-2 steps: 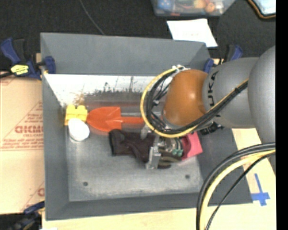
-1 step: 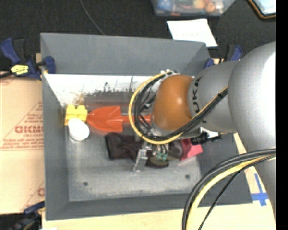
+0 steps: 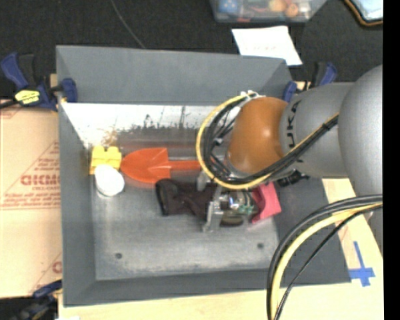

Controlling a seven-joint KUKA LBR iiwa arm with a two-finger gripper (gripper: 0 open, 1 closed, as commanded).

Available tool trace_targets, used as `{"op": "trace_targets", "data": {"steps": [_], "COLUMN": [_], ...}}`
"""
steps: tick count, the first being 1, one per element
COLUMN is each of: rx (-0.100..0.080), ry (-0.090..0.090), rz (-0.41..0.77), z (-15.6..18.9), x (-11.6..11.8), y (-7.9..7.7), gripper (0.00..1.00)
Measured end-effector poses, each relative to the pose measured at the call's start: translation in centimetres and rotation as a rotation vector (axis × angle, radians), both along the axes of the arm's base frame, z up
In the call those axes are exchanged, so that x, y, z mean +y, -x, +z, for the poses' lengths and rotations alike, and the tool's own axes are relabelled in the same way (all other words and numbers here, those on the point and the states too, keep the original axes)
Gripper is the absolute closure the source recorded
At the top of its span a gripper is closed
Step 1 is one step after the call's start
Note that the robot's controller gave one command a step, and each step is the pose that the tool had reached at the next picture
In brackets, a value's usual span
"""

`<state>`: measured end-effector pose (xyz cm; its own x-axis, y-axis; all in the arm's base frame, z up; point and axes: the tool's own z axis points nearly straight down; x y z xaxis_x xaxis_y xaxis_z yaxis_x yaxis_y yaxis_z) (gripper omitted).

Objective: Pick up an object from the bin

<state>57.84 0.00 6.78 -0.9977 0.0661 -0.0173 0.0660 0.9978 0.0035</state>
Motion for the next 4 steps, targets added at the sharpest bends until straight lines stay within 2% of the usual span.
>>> {"op": "trace_targets", "data": {"steps": [1, 2, 3, 4], "rx": [0.003, -0.011, -0.011, -0.001], "ry": [-0.004, 0.0, 0.0, 0.0], "rz": [-0.146, -0.026, -0.027, -0.027], "z": [0.4, 0.4, 0.4, 1.8], "x": [3.7, 0.3, 0.3, 0.3], "y": [1.6, 0.0, 0.0, 0.4], "gripper": [0.0, 1.0, 1.0, 1.0]}}
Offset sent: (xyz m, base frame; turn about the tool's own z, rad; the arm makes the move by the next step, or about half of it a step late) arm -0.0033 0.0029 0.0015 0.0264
